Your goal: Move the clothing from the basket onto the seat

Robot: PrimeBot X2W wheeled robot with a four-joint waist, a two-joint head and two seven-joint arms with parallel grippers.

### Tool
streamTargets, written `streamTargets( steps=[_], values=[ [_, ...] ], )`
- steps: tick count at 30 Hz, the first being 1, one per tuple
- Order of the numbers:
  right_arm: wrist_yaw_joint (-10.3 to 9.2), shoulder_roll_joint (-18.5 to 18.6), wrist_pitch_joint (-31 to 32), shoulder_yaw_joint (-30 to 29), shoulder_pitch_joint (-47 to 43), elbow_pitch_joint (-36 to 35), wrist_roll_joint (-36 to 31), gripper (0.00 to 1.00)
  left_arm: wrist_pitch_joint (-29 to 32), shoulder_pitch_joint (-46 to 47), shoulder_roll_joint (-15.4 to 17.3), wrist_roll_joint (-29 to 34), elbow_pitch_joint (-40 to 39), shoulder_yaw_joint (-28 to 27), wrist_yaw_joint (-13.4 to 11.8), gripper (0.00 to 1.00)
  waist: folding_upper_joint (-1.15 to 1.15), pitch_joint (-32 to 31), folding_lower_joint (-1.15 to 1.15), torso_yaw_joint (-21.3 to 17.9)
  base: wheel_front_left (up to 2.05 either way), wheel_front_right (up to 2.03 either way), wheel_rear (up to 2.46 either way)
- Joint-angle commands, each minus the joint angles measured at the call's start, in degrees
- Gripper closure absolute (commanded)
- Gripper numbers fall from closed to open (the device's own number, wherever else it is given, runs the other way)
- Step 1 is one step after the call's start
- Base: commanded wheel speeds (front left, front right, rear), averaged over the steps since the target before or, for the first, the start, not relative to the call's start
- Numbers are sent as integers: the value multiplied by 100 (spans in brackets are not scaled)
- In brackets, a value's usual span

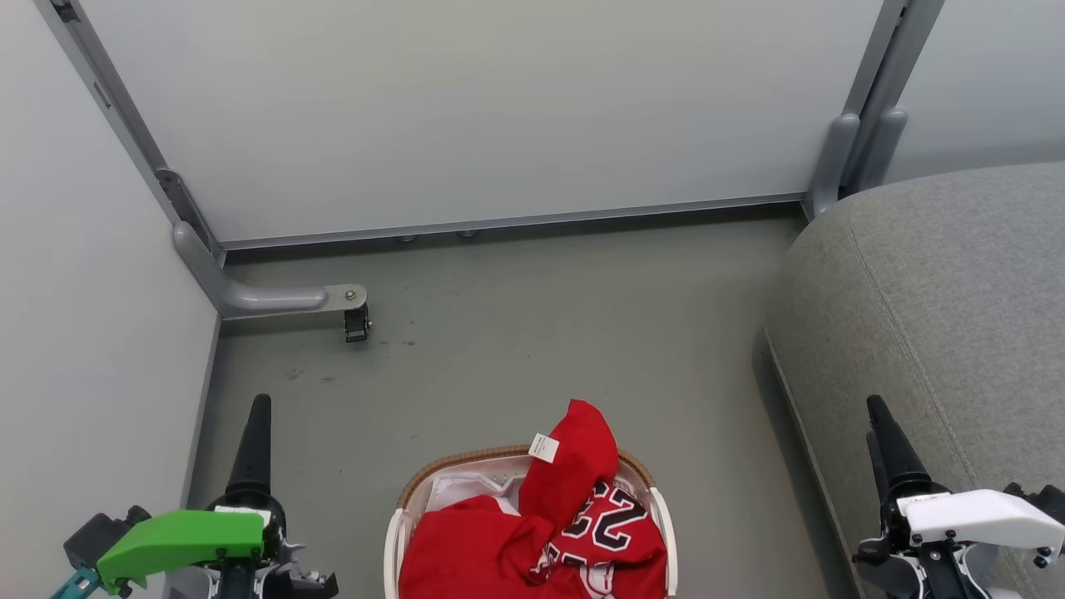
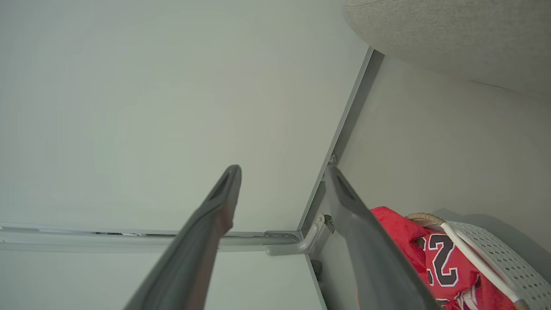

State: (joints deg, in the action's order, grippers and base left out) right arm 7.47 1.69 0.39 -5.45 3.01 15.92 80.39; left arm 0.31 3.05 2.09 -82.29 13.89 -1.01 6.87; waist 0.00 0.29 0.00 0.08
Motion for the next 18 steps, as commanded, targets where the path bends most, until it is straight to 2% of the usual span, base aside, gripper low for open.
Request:
streamTargets(
  steps=[1,18],
  values=[
    [2,59,-72,-16,92,-151,-267,0,-66,60,35,266,-160,55,-46,0,0,1,0,1,0,0,0],
    [2,78,-427,178,-38,-613,-2514,0,-419,-24,50,2321,-377,432,-297,0,0,4,0,0,0,0,0]
  ],
)
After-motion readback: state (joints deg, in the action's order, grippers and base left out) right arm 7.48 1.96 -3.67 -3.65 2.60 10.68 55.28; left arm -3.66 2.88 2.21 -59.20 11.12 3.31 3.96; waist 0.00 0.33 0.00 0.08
